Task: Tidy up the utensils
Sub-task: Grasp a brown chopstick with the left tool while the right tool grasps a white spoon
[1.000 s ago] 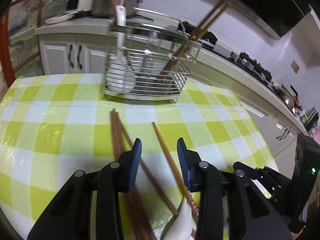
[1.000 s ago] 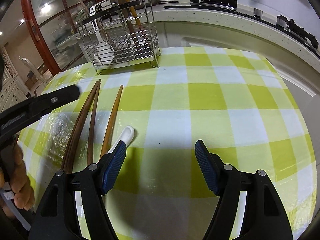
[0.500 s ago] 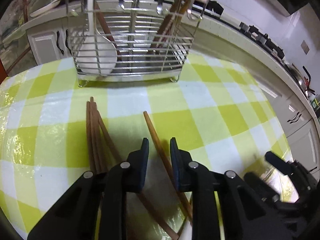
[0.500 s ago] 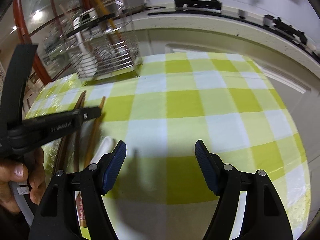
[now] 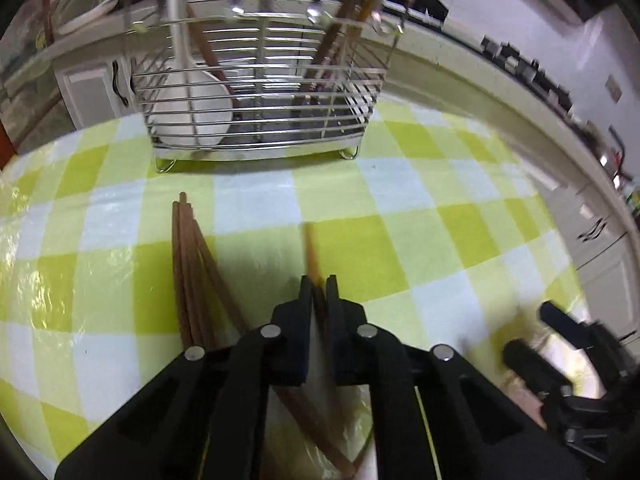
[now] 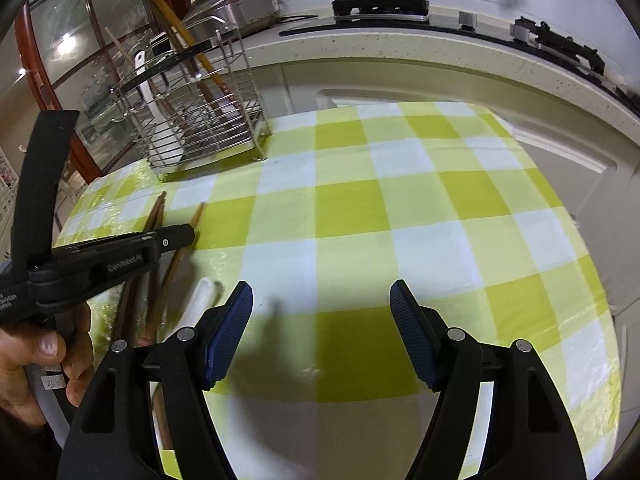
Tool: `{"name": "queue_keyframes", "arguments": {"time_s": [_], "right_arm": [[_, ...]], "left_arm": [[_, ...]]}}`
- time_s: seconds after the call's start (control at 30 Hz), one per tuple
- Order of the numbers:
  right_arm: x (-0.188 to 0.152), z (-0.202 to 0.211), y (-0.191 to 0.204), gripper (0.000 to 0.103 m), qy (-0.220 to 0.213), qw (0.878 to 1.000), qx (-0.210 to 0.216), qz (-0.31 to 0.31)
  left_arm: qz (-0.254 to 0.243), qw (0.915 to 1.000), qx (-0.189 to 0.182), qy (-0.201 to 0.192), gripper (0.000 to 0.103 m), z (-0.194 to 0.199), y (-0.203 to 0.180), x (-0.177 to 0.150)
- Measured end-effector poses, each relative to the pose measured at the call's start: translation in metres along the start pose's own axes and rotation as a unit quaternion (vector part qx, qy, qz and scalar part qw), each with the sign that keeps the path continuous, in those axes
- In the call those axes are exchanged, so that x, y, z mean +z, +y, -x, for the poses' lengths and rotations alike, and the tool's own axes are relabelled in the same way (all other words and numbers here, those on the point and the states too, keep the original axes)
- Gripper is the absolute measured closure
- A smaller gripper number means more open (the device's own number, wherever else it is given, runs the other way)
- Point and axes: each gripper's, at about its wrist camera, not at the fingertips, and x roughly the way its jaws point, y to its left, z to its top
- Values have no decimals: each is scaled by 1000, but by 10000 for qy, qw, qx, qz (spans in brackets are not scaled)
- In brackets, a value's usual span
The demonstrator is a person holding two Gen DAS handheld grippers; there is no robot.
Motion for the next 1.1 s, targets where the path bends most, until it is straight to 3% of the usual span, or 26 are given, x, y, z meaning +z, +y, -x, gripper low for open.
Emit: {"name": "queue_keyframes", "arguments": {"time_s": [0.27, 0.6, 0.77, 0.87, 0.93, 1.1], "right_arm": [[-2, -7, 27, 36, 184, 9996, 224, 59], [-7, -27, 74, 39, 442, 9981, 278, 340], [-9, -34, 85, 49, 487, 9975, 53, 503], [-9, -34, 91, 60, 440, 9970, -51, 630], [-10, -33, 91, 76, 411, 9967, -45, 705], [-10, -33, 94, 85, 400, 9956, 141, 834]], "left_arm": [[393, 9981, -302, -371, 97, 48, 33, -10], [791, 9944, -278, -651, 97, 81, 76, -24], [950, 9924, -288, -727, 97, 88, 94, -30], [980, 9917, -297, -773, 97, 92, 99, -32], [995, 9914, -296, -799, 97, 94, 101, -32], [994, 9911, -287, -840, 97, 98, 102, -31]]}}
